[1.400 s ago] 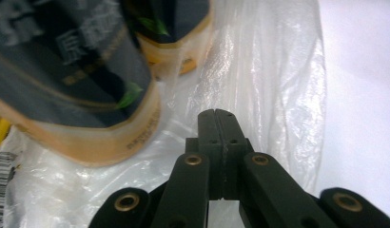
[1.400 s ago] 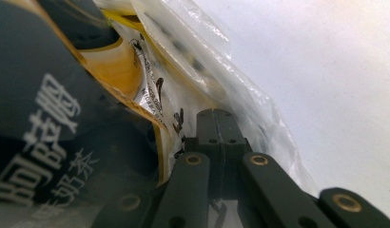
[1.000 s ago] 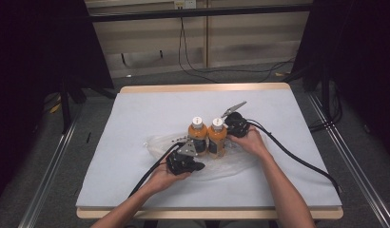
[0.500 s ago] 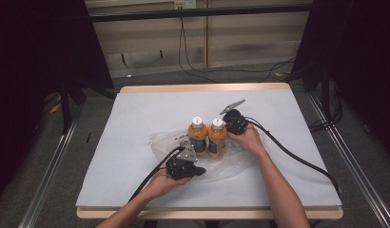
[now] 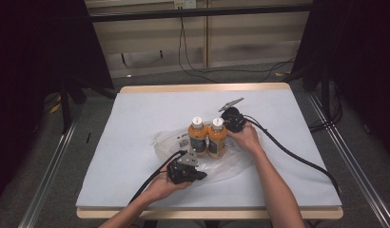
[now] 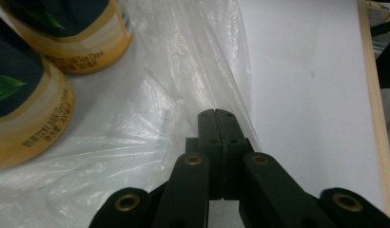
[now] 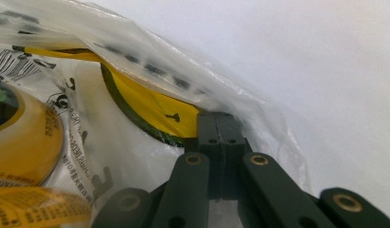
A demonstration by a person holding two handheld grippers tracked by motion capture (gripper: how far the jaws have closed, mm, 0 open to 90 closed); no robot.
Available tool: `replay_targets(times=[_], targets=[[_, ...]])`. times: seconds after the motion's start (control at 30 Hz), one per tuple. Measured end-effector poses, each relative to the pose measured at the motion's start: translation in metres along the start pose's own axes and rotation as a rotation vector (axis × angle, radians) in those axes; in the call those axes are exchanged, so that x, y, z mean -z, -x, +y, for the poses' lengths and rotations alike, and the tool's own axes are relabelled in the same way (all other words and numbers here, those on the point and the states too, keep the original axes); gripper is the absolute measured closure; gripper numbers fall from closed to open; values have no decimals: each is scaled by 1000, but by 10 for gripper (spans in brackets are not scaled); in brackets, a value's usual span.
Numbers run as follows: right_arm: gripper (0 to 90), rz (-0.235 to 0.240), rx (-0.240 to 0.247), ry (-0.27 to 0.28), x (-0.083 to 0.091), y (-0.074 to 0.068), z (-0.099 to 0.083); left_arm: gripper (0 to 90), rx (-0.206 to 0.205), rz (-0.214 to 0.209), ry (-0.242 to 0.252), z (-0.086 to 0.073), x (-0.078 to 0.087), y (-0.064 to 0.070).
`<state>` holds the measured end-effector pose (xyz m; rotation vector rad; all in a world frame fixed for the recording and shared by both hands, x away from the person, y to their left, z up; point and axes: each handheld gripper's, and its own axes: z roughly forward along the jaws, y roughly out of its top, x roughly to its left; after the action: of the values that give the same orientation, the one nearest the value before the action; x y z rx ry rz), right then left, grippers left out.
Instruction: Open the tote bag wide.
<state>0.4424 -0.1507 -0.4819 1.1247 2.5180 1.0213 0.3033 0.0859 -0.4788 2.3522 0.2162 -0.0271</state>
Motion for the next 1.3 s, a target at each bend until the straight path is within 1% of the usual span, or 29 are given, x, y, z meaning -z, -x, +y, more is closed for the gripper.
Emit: replay_targets(times=[0.07,0.1,0.13,0.17,0.2,0.27,0.33,0.37,0.4,0.47,0.5,0.53,0.6,0.63,0.67,0.7,0.73,0.77,0.8,0.83,0.87,0.9,0.93,0.97,1.0,1.03,1.17,1.23,1.3], targets=[[900,-8,0,3,-1,0,0,900,4,-3,6,0,0,3],[900,-11,3,7,-1,1,1,900,-10,-4,-11,0,1,3],[900,-15,-3,7,-2,1,1,900,-9,-8,13,-1,-1,3],[900,-22,-4,13,-3,1,2,900,-11,-10,7,-1,-1,3],[900,-24,-8,13,-3,1,2,900,-8,-8,19,-1,-1,3],[900,-40,-10,7,-4,1,4,900,-7,-14,15,-1,-1,3],[900,-36,-8,17,-6,2,5,900,1,-14,16,-2,-1,4],[900,-41,-9,16,-6,3,5,900,-9,-13,12,-1,0,4],[900,-45,-6,19,-7,4,6,900,-14,-11,-7,-1,1,5],[900,-52,-13,23,-9,4,7,900,-11,-18,9,-1,0,6],[900,-54,-20,20,-9,4,8,900,-10,-21,8,-2,0,7],[900,-59,-14,27,-10,5,8,900,-10,-21,8,-2,0,7],[900,-64,-28,27,-11,6,10,900,-20,-33,2,-1,0,9],[900,-64,-35,24,-12,7,10,900,-23,-27,13,-2,0,10],[900,-65,-29,30,-13,8,11,900,-28,-22,-18,0,2,11],[900,-68,-32,25,-13,8,12,900,-28,-23,-3,-1,1,12],[900,-82,-35,19,-13,7,13,900,-28,-23,-3,-1,1,12],[900,-81,-24,23,-14,9,14,900,-32,-9,-2,-1,0,14],[900,-81,-24,23,-14,9,14,900,-32,-9,-2,-1,0,14],[900,-90,-29,20,-15,8,14,900,-62,8,-18,1,1,17],[900,-90,-33,27,-16,10,15,900,-46,-9,-24,1,1,17],[900,-94,-37,29,-17,11,16,900,-41,-9,-11,0,0,17],[900,-96,-45,27,-17,11,16,900,-44,-10,-20,0,1,16],[900,-98,-45,27,-17,12,17,900,-32,-23,0,-1,0,15],[900,-104,-36,27,-18,12,18,900,-24,-25,2,-1,0,15],[900,-109,-43,21,-18,12,18,900,-19,-27,3,-1,0,16],[900,-112,-43,23,-19,14,20,900,-28,-42,0,-1,1,17],[900,-116,-47,24,-20,14,20,900,-37,-42,-5,-1,1,16],[900,-128,-49,18,-20,15,22,900,-18,-25,-6,-3,4,11]])
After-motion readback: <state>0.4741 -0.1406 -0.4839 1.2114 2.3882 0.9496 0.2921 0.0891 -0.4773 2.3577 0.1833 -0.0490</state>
